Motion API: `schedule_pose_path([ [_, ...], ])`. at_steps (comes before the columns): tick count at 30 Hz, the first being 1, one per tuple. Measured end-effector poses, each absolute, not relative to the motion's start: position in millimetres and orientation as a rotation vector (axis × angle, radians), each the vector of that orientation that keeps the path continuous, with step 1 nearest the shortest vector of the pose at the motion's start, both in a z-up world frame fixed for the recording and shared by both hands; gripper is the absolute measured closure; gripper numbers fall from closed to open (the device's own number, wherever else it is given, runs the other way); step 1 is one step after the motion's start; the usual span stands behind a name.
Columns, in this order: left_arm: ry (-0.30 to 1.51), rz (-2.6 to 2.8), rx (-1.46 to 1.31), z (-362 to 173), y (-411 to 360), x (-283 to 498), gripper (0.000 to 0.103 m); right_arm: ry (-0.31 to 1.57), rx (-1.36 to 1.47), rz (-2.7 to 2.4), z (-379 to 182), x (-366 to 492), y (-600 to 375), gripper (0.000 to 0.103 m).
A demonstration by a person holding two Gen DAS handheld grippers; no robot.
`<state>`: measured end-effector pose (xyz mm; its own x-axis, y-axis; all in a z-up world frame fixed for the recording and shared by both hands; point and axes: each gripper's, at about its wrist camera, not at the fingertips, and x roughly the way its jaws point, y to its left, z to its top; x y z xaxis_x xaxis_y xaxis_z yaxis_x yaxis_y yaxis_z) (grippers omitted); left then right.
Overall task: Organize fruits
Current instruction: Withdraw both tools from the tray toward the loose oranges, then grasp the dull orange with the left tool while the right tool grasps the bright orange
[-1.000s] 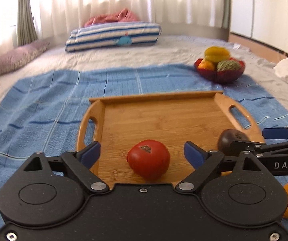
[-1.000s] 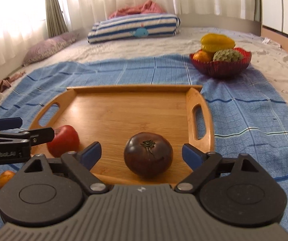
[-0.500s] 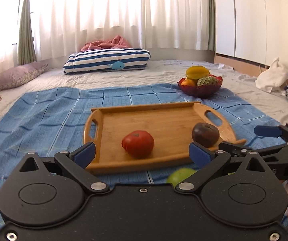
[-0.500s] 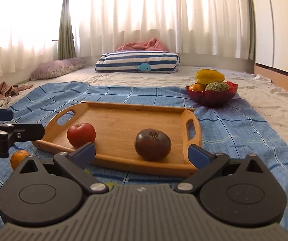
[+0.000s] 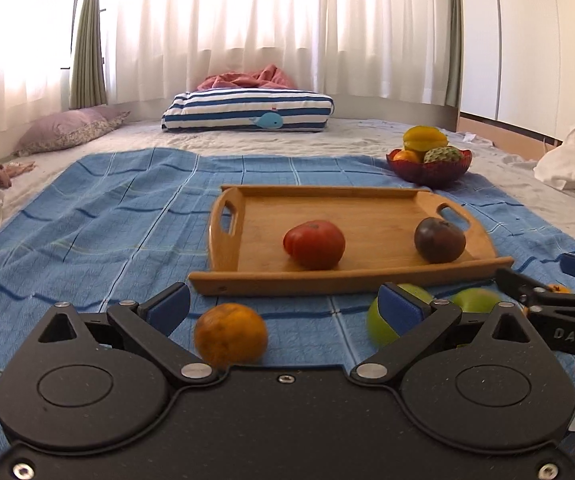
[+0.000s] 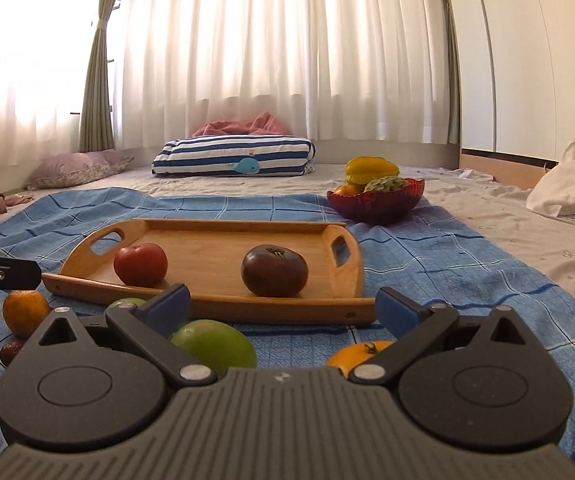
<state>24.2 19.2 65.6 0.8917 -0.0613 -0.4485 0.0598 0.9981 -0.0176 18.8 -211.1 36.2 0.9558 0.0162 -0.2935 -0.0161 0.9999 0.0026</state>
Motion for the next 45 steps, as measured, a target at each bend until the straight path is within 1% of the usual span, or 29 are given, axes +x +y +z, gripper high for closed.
schedule_pose_path([
  [8,0.484,0.022,-0.017,49.6,34.2,25.6,0.002,0.28,-0.03,-0.046,28.6,7.0,-217.5,0.0],
  [20,0.491,0.08,0.005,29.8,40.3,44.2,0.002,0.348,-0.037,-0.136,13.8,4.8,-226.1,0.0],
  [25,0.493,0.084,0.005,24.7,40.7,48.1,0.004,0.364,-0.039,-0.152,9.4,5.1,-227.9,0.0],
  [29,0.503,0.073,0.003,21.8,40.6,50.5,0.009,0.375,-0.04,-0.16,5.9,5.8,-227.8,0.001],
  [33,0.518,0.068,0.006,19.9,40.4,52.8,0.018,0.384,-0.042,-0.163,4.6,6.3,-228.0,0.004],
  [37,0.526,0.055,0.004,19.6,40.1,55.3,0.023,0.392,-0.045,-0.157,3.9,6.8,-227.6,0.007],
  [42,0.541,0.052,0.014,17.9,39.5,59.3,0.032,0.41,-0.05,-0.146,1.7,8.2,-226.7,0.011],
  [43,0.546,0.049,0.015,17.5,39.2,60.2,0.032,0.411,-0.052,-0.145,1.4,8.1,-226.4,0.012],
  [45,0.551,0.044,0.016,16.7,38.1,61.5,0.034,0.407,-0.057,-0.15,1.5,7.3,-226.3,0.017],
])
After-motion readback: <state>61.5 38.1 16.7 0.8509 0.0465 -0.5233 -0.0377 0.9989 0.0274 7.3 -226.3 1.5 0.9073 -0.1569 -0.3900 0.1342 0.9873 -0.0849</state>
